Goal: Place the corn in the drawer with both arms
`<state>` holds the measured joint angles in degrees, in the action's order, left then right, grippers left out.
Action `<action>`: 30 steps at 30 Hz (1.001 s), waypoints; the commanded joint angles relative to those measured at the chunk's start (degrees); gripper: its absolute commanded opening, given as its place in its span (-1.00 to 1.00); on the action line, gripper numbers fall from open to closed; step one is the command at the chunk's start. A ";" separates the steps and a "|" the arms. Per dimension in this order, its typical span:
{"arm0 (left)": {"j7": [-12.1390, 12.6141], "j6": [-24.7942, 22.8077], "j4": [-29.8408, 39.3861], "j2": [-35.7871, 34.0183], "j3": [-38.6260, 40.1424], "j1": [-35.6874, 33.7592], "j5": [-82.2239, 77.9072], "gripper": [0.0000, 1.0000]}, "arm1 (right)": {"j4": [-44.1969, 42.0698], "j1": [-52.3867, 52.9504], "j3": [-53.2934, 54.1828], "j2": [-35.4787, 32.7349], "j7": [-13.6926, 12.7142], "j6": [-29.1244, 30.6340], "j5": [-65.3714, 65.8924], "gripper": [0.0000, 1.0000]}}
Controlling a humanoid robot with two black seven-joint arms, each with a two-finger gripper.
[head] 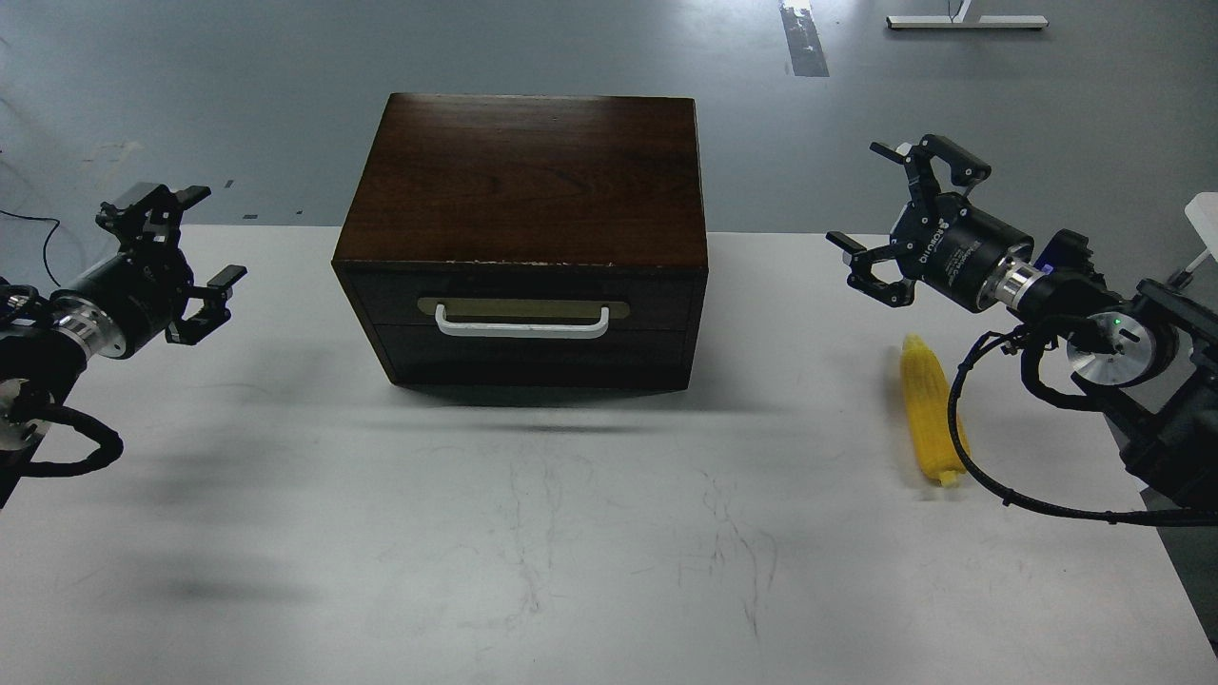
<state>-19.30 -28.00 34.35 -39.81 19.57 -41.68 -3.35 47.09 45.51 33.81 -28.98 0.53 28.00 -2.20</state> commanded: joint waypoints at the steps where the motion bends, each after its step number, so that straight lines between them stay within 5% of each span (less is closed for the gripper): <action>1: -0.12 0.00 0.02 0.17 0.56 -0.06 0.01 0.97 | -0.07 -0.16 0.20 -0.02 -0.09 0.00 0.01 1.00; 30: 0.05 0.00 0.10 -0.09 6.27 -0.24 0.19 0.97 | -0.78 -1.74 0.12 -0.11 -0.26 -1.11 0.09 1.00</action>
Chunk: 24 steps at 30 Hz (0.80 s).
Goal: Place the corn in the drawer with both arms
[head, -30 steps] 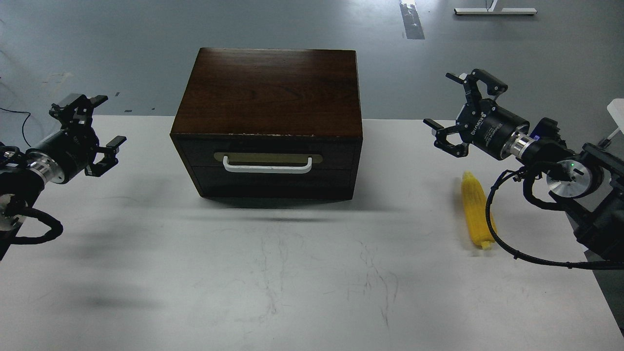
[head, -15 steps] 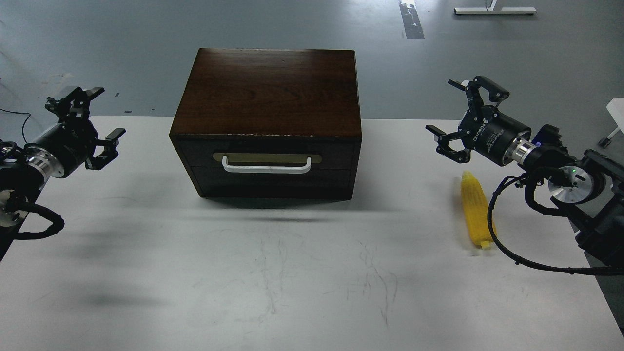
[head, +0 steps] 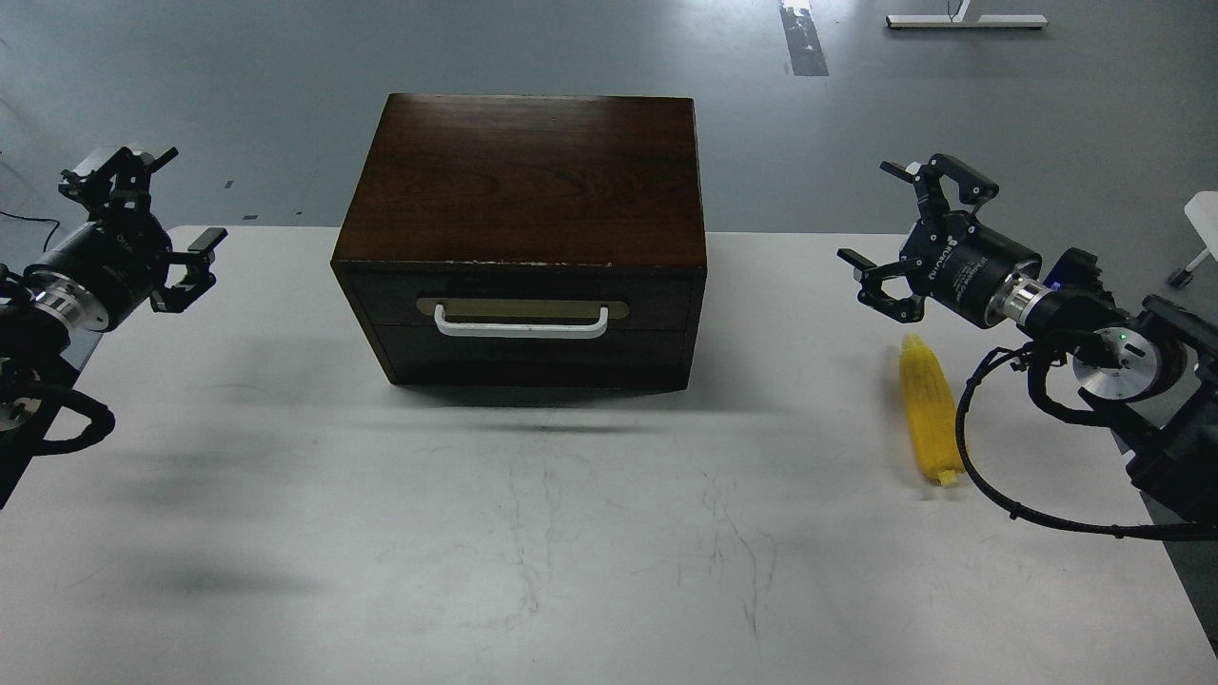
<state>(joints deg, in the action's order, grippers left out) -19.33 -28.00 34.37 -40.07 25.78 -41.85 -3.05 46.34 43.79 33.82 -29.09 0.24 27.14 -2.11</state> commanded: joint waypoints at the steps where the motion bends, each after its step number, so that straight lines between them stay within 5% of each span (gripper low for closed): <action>1: 0.09 0.00 0.08 0.16 0.06 -0.07 -0.12 0.97 | -0.03 -0.02 0.11 0.00 0.02 -0.25 0.00 1.00; 24: -2.81 0.00 0.61 -1.15 -0.55 -0.42 -0.56 0.97 | -0.03 -1.08 0.28 -0.70 0.11 -0.51 0.00 1.00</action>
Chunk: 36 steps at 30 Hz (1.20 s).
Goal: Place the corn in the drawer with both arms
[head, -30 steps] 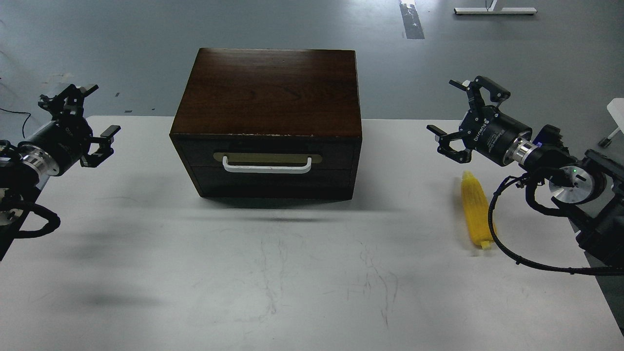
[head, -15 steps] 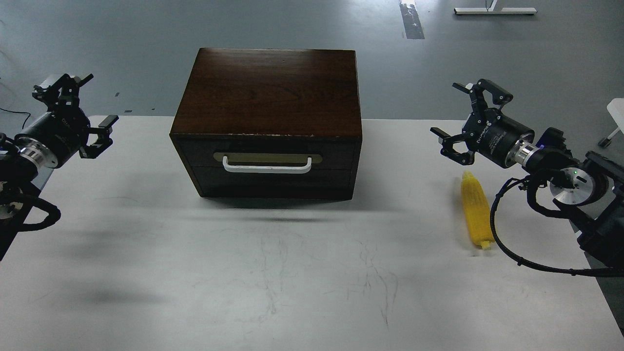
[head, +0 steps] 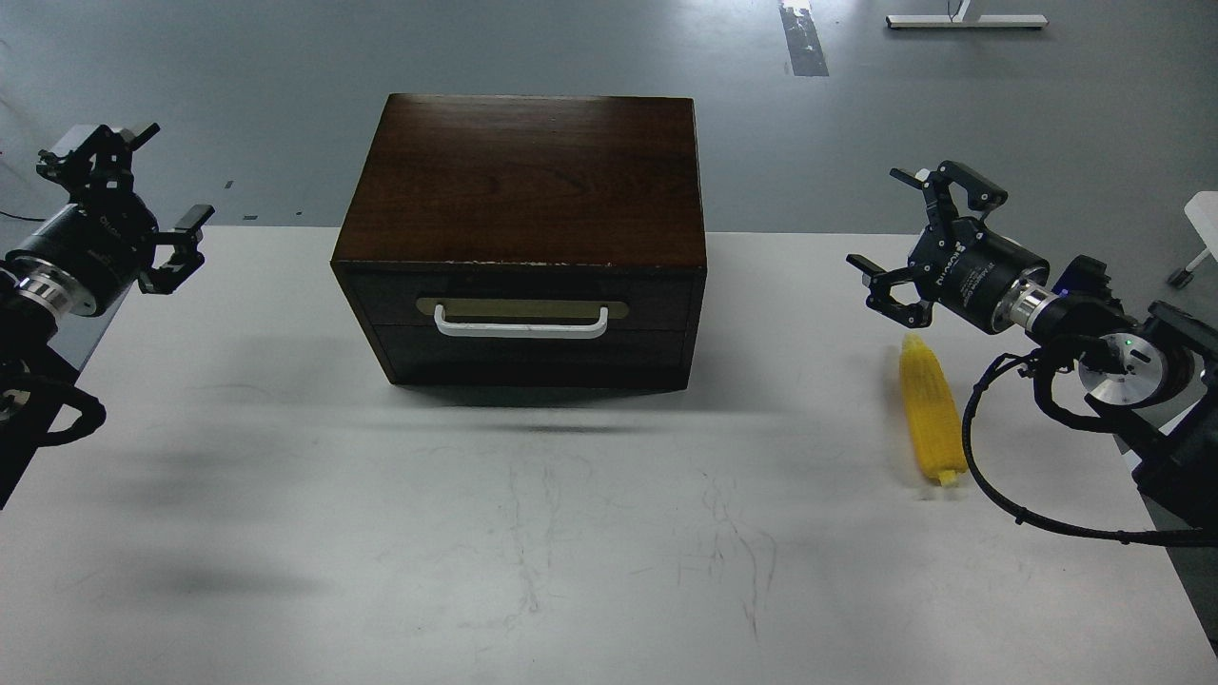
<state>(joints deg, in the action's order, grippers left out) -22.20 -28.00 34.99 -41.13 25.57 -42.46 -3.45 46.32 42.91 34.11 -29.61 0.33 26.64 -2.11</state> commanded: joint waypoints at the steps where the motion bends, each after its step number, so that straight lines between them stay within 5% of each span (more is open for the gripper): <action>1: 0.14 0.00 -0.01 -0.18 -0.35 0.19 -0.16 0.97 | 0.00 -0.20 -0.01 -0.28 0.02 -0.01 0.00 1.00; 11: 0.41 0.00 0.26 -0.71 -1.22 -0.25 -1.82 0.97 | 0.00 -0.29 -0.10 -0.28 0.02 -0.01 0.00 1.00; 14: -0.82 0.00 0.26 -3.25 -0.96 -3.49 -9.72 0.97 | 0.00 -0.29 -0.10 -0.28 0.11 -0.01 0.00 1.00; 17: -5.80 0.05 0.34 -5.63 -0.96 -7.80 -16.84 0.97 | 0.00 -0.37 -0.01 -0.28 0.20 -0.01 0.00 1.00; 18: -5.80 0.00 0.52 -6.59 -0.96 -9.64 -19.47 0.97 | 0.00 -0.38 -0.01 -0.28 0.20 -0.01 0.00 1.00; 29: -5.80 2.50 26.70 -22.68 -0.52 -18.79 -36.43 0.97 | -0.09 -1.08 -0.01 -0.28 0.46 -0.01 0.00 1.00; 36: -5.80 16.56 41.90 -23.91 -0.08 -20.91 -63.77 0.97 | 0.00 -1.08 -0.01 -0.36 0.46 -0.01 0.00 1.00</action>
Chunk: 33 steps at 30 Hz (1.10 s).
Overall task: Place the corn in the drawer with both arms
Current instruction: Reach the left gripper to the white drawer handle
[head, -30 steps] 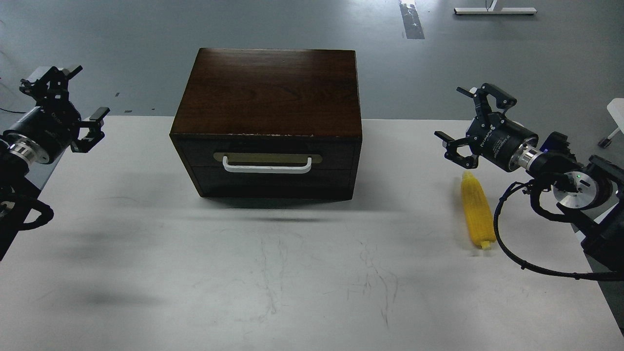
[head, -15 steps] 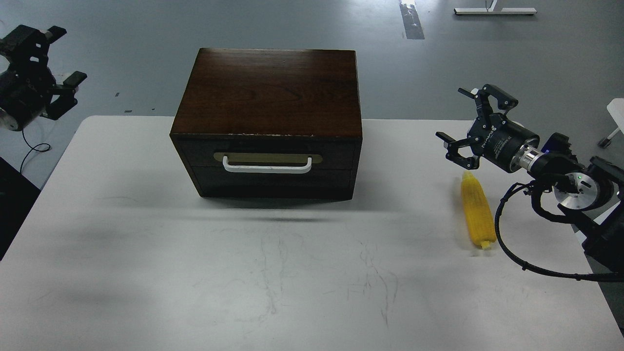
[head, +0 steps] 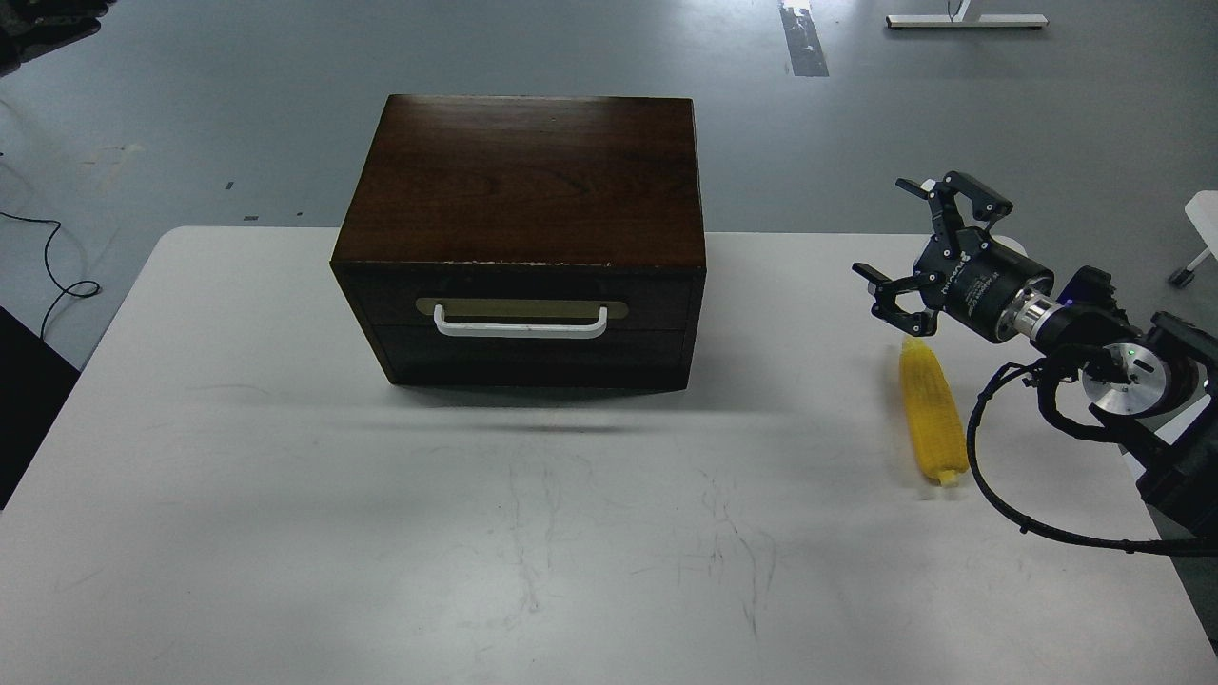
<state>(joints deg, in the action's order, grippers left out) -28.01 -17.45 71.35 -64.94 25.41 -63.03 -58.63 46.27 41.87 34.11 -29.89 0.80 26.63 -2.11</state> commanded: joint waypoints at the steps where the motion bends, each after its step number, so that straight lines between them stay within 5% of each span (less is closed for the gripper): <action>1: 0.01 7.76 6.86 -0.01 -0.01 -0.51 -10.43 0.97 | 0.05 -0.12 0.00 -0.08 -0.01 0.09 0.00 1.00; 8: 0.01 21.38 20.84 1.82 -0.88 -0.34 -36.25 0.97 | 0.13 -1.53 0.00 -1.04 0.08 0.17 0.00 1.00; 15: 0.01 27.11 21.64 7.81 -1.67 0.80 -57.63 0.97 | 0.13 -2.41 0.00 -1.31 0.17 0.18 0.00 1.00; 19: 0.01 33.33 21.29 9.04 -8.51 0.81 -66.37 0.97 | 0.13 -2.41 0.00 -1.31 0.17 0.18 0.00 1.00; 33: 0.01 35.29 14.18 13.69 -21.19 0.71 -66.37 0.96 | 0.05 -2.76 -0.44 -0.61 0.17 0.09 0.09 1.00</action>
<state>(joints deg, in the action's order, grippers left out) -27.99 17.84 87.72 -52.74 5.17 -62.32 -125.01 46.40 39.17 33.66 -30.70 0.97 26.73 -2.03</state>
